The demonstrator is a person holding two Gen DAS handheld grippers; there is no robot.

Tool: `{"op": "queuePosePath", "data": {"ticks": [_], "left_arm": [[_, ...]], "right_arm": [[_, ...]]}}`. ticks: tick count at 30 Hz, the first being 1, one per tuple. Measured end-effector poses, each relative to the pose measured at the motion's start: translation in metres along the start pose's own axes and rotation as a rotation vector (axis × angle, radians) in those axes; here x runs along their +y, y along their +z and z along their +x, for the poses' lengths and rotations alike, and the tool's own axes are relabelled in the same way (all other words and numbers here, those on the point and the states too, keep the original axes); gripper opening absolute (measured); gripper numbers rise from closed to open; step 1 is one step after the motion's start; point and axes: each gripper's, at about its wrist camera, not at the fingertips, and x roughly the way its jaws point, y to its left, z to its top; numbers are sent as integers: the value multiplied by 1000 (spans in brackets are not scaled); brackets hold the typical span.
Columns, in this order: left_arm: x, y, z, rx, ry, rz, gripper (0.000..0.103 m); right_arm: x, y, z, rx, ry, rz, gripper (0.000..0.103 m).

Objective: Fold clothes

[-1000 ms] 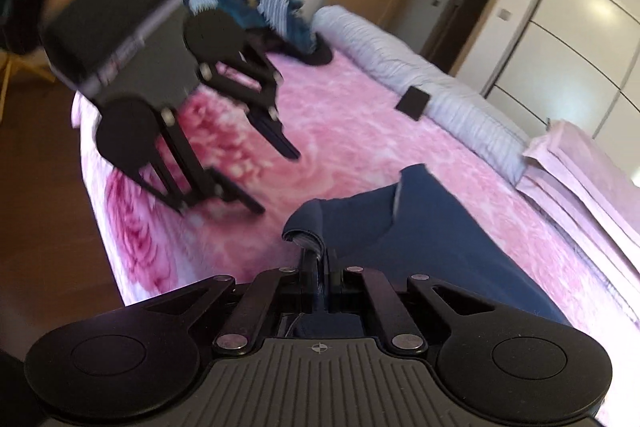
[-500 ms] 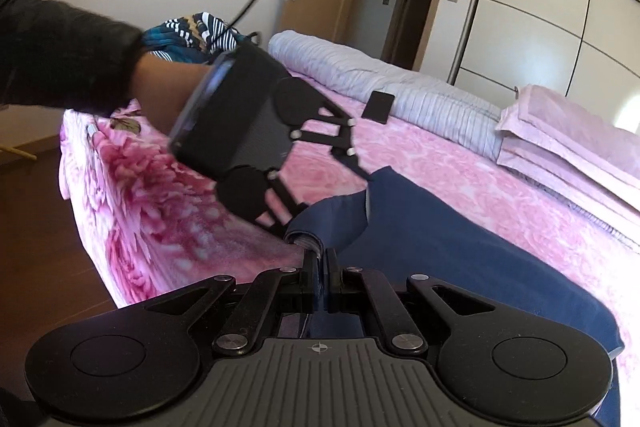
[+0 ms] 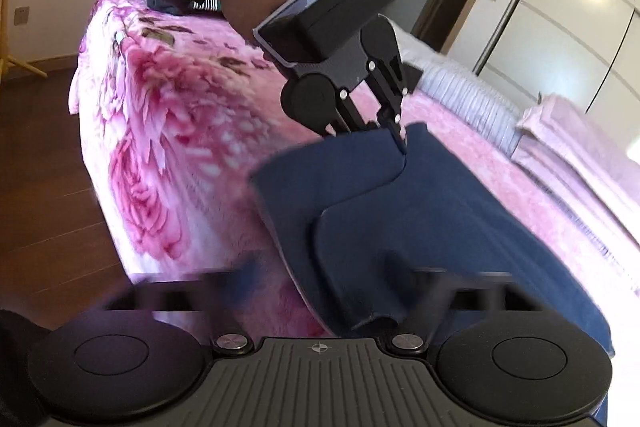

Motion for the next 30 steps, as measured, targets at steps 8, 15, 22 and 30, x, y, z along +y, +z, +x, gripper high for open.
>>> {"op": "queuePosePath", "data": {"ticks": [8,15,22,30], "left_arm": [[6,-2,-2,-4,-24,-89,6],[8,-5,-3,-10,-34,-130,6],[8,-4,-4,-8,-29,-138,7],[7,-5,-5,4,17,-176,15]], "right_arm": [[11,2,26,19,-2,-88,76],[-13,-1,17,-12,-93,4,75],[8,-3,29,27,-112,-178,19],[-14,6,14,-17,-81,-23,3]]}}
